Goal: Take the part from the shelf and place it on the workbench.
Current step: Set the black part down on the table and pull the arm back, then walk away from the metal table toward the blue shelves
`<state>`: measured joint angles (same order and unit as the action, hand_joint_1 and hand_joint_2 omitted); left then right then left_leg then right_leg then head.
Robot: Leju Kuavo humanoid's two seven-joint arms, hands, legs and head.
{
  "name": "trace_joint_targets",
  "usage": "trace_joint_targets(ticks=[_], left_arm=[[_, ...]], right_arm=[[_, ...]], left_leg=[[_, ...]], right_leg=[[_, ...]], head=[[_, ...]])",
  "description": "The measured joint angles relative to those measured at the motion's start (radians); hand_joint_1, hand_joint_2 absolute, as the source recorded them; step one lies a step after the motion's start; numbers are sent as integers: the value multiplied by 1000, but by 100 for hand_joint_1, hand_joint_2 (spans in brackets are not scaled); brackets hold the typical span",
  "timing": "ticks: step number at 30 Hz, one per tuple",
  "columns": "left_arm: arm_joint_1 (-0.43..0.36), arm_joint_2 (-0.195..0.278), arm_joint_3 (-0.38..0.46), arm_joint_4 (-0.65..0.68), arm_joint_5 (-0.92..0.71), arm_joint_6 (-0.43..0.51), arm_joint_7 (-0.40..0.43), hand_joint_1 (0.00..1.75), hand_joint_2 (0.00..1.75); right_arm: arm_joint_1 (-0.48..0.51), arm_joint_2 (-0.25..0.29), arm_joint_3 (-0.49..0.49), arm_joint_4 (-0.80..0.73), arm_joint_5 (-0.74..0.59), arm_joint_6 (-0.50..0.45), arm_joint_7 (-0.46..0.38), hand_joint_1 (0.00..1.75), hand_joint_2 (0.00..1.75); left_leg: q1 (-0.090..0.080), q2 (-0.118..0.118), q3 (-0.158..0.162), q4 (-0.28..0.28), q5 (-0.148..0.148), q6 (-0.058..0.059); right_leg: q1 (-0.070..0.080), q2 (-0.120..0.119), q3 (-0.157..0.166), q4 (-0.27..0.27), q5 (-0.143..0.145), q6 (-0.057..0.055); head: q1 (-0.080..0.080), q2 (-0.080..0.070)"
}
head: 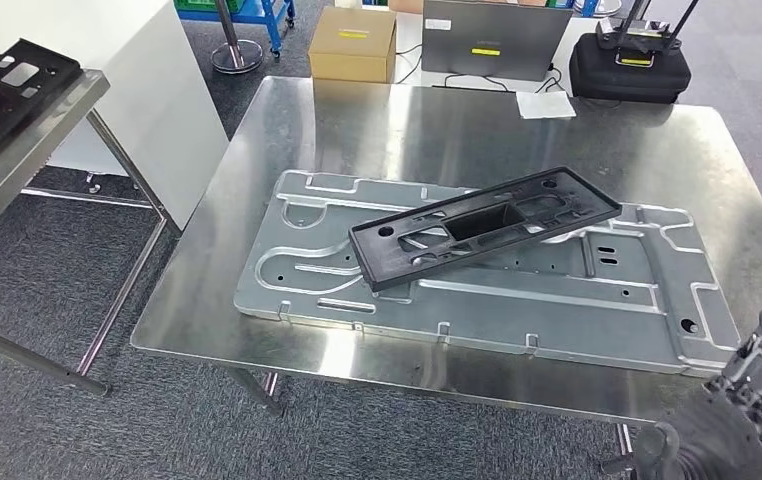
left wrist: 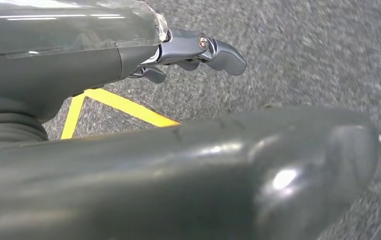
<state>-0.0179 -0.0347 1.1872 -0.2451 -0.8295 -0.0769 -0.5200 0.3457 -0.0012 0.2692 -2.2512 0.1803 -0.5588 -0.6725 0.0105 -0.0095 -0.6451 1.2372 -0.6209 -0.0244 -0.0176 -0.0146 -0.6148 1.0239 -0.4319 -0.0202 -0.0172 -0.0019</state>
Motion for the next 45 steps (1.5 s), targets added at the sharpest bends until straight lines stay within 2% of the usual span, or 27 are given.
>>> trace_joint_targets(ticks=[1, 3, 5, 7, 11, 13, 15, 16, 17, 18, 20, 22, 24, 26, 27, 28, 30, 31, 32, 34, 36, 38, 39, 41, 42, 43, 45], left_arm=[[0, 0, 8, 0, 1, 0, 0, 0, 0], [-1, 0, 23, -1, 1, 0, -2, 0, 0], [-5, 0, 37, -3, 1, 0, -4, 0, 0], [-8, 0, 47, -7, 0, 0, -6, 0, 0], [-9, 4, 62, -12, -6, 0, -11, 0, 0], [-11, 5, 69, -15, -10, 0, -14, 0, 0], [-11, 5, 74, -18, -15, 0, -16, 0, 0], [-11, 6, 77, -19, -19, 0, -17, 0, 0], [-11, 6, 79, -20, -22, -1, -18, 0, 0], [-11, 6, 81, -21, -24, -1, -18, 0, 0], [-12, 6, 82, -23, -29, -3, -19, 0, 0], [-14, 5, 83, -25, -31, -4, -20, 0, 0], [-16, 4, 87, -25, -34, -4, -20, 0, 0], [-14, 5, 93, -26, -37, -3, -21, 0, 0], [-13, 5, 97, -27, -38, -3, -21, 0, 0], [-12, 5, 99, -28, -39, -3, -21, 0, 0], [-11, 4, 102, -29, -39, -3, -21, 0, 0], [-12, 4, 103, -29, -39, -3, -21, 0, 0], [-12, 4, 104, -30, -40, -3, -21, 0, 0], [-14, 4, 106, -30, -42, -3, -21, 0, 0], [-17, 4, 107, -32, -45, -3, -21, 0, 0], [-24, 4, 108, -36, -49, -3, -22, 0, 0], [-27, 4, 109, -37, -50, -3, -23, 0, 0], [-26, 4, 113, -39, -51, -3, -24, 0, 0], [-24, 3, 116, -39, -52, -4, -24, 0, 0], [-23, 3, 119, -40, -52, -4, -24, 0, 0], [-23, 2, 123, -41, -54, -6, -25, 0, 0]], right_arm=[[32, 1, -12, -15, -8, 9, -1, 0, 0], [86, 12, -47, -36, -24, 41, 4, 0, 0], [129, 37, -87, -51, -31, 79, 12, 0, 0], [154, 60, -116, -62, -31, 103, 18, 0, 0], [182, 100, -162, -70, -29, 155, 20, 0, 0], [194, 126, -190, -70, -31, 183, 19, 0, 0], [199, 147, -215, -68, -33, 216, 19, 0, 0], [199, 158, -229, -66, -34, 236, 19, 0, 0], [200, 168, -241, -64, -34, 253, 19, 0, 0], [200, 178, -252, -62, -34, 268, 19, 0, 0], [200, 198, -271, -58, -35, 289, 21, 0, 0], [199, 218, -288, -55, -35, 305, 29, 0, 0], [199, 238, -308, -51, -36, 322, 39, 0, 0], [197, 262, -335, -45, -40, 345, 48, 0, 0], [196, 275, -350, -41, -44, 357, 50, 0, 0], [195, 288, -365, -37, -47, 366, 53, 0, 0], [195, 307, -390, -30, -51, 374, 54, 0, 0], [194, 313, -400, -27, -52, 376, 55, 0, 0], [194, 318, -407, -23, -53, 377, 57, 0, 0], [194, 325, -421, -17, -56, 376, 62, 0, 0], [194, 330, -433, -11, -58, 370, 69, 0, 0], [194, 334, -442, -7, -58, 363, 74, 0, 0], [194, 335, -447, -5, -57, 360, 75, 0, 0], [194, 337, -453, -1, -51, 354, 77, 0, 0], [194, 338, -455, 0, -47, 349, 79, 0, 0], [194, 338, -457, 3, -41, 344, 81, 0, 0], [194, 338, -461, 7, -29, 332, 87, 0, 0]], left_leg=[[2, 1, -2, 35, -20, -3], [6, 2, 48, -2, -8, -6], [9, 2, 148, -144, 30, -6], [5, 0, 203, -237, 53, 1], [-4, 3, 188, -246, 89, 30], [-2, 9, 165, -251, 117, 46], [-3, 15, 135, -250, 140, 53], [-5, 17, 119, -248, 151, 54], [-7, 19, 104, -246, 162, 54], [-9, 20, 88, -242, 172, 52], [-11, 21, 58, -232, 189, 48], [-13, 20, 38, -222, 204, 40], [-13, 19, 30, -221, 221, 29], [-12, 18, 24, -224, 232, 16], [-11, 16, 17, -214, 216, 10], [-10, 14, 6, -188, 179, 4], [-5, 13, -19, -86, 73, -6], [-3, 13, -27, -25, 35, -10], [-2, 13, -27, 21, 24, -14], [0, 14, 15, 30, 66, -17], [1, 28, 116, -87, 103, -16], [-5, 44, 201, -218, 85, -3], [-9, 46, 218, -253, 75, 6], [-11, 37, 208, -263, 89, 26], [-10, 33, 198, -265, 102, 34], [-9, 29, 186, -268, 116, 42], [-9, 21, 153, -269, 144, 52]], right_leg=[[0, -1, -9, 2, 6, 0], [-1, 1, -28, 7, 19, 5], [-3, 3, -48, 14, 35, 14], [-3, 5, -56, 17, 50, 29], [-9, 8, -57, 4, 72, 55], [-12, 11, -75, 51, 0, 62], [-11, 12, -98, 165, -118, 65], [-11, 12, -102, 224, -153, 66], [-10, 12, -95, 264, -162, 66], [-9, 12, -74, 275, -149, 64], [-5, 12, 21, 194, -103, 54], [4, 13, 131, 50, -105, 39], [13, 13, 171, -24, -124, 26], [11, 10, 159, -34, -106, 12], [9, 8, 148, -36, -94, 4], [6, 7, 134, -40, -80, -4], [6, 4, 104, -39, -55, -12], [7, 3, 88, -37, -43, -12], [8, 2, 70, -33, -32, -11], [8, -2, 33, -22, -11, -8], [9, -9, 1, -7, 5, -2], [10, -21, -14, 4, 19, 9], [10, -27, -16, 5, 27, 16], [6, -36, -17, 2, 40, 30], [4, -31, -22, 7, 29, 37], [3, -21, -30, 29, -4, 42], [3, 1, -56, 126, -113, 47]], head=[[0, 0], [0, 0], [-1, 0], [1, 0], [5, 0], [7, 0], [9, 0], [10, 0], [10, 0], [10, 0], [10, 0], [9, 0], [10, 0], [12, 0], [11, 0], [9, 0], [4, 0], [3, 0], [3, 0], [2, 0], [2, 0], [3, 0], [2, 0], [0, 0], [-2, 0], [-2, 0], [1, 0]])
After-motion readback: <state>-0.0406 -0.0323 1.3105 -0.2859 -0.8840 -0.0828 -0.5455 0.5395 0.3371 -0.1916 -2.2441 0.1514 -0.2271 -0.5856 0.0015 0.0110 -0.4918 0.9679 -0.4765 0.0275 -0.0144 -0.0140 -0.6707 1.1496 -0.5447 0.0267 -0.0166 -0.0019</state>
